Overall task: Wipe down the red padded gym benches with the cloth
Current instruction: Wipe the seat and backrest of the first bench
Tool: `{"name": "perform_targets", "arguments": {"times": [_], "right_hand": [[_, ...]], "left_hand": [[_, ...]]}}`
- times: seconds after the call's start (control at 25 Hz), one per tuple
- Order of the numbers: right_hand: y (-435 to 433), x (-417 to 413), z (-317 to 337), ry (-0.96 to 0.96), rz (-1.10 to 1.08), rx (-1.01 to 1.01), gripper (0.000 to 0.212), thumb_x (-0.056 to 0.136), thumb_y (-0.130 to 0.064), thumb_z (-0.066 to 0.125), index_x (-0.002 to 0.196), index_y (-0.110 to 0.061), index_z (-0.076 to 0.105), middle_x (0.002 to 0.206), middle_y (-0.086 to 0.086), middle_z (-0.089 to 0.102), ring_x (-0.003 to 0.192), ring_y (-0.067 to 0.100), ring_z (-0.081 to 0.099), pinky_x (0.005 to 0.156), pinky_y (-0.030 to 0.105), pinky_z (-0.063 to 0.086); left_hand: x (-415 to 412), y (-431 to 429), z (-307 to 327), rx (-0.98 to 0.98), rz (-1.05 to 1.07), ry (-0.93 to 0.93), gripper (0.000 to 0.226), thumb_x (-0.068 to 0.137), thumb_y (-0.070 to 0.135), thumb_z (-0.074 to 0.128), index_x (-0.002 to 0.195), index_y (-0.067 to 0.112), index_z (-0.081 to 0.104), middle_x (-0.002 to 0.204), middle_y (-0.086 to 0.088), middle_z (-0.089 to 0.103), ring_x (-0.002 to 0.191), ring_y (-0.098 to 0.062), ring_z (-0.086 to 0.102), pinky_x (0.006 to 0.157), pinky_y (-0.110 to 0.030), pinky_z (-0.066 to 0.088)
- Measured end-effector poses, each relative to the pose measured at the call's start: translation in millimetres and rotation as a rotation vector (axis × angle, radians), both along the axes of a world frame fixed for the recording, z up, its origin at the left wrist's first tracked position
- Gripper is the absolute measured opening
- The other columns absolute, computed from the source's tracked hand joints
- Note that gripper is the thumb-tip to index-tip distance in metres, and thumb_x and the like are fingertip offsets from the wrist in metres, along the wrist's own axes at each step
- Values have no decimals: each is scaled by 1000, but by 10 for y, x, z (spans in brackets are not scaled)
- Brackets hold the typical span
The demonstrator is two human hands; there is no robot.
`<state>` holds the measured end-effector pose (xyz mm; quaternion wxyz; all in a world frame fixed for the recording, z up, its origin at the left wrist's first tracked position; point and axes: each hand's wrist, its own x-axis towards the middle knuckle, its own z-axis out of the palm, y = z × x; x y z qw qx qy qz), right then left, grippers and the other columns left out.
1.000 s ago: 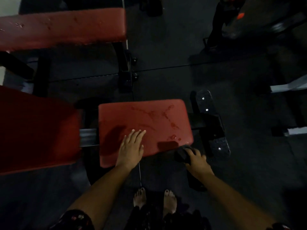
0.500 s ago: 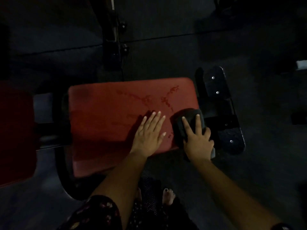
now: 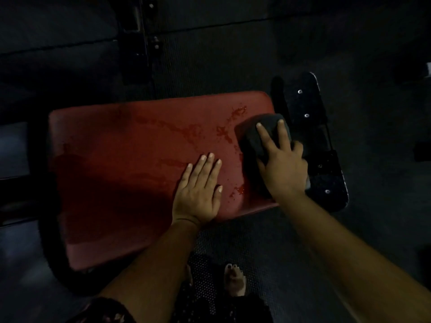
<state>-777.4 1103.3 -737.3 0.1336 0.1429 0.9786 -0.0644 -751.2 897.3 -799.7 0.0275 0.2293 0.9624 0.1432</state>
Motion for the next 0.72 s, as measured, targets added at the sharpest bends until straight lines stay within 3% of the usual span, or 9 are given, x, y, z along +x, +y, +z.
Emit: {"name": "perform_targets", "arguments": {"times": [0.2,0.32,0.44,0.56,0.72], "right_hand": [[37,-1099,40,-1,45,-37,68,94,-39,54,150,-50,18,163,-2,10,128,39,35,91,53,45],[-166,-1214,72,-23,196,-63,68,94,-35,55,151,-48,19,163,-1,14,127,39,36,89,52,46],[-221,-699,22,62,215,-62,70,91,-33,59,150,-47,23,162,1,17,116,39,44,78,47,49],[-175,152,-33,165,197,-11,81,78,-27,75,147,-40,36,156,8,33,96,41,53,63,45,51],[-243,1214,-33,83,57,-35,101,62,-21,87,146,-38,33,155,10,33,100,46,52,63,54,55]], "left_hand": [[5,1,-29,-45,-11,40,56,100,35,28,148,9,40,155,-12,37,144,-25,34,118,-45,24],[0,-13,-51,-78,-18,74,56,103,36,22,149,9,38,155,-12,36,144,-25,33,118,-44,23],[6,-2,-45,-78,-8,87,56,98,33,32,148,8,40,154,-13,38,143,-26,36,117,-44,23],[5,10,-48,-34,-9,100,57,96,32,37,147,7,43,154,-13,38,143,-26,35,117,-46,25],[6,-25,-54,8,-13,99,55,99,32,35,147,6,42,154,-14,37,144,-27,34,118,-46,25]]}}
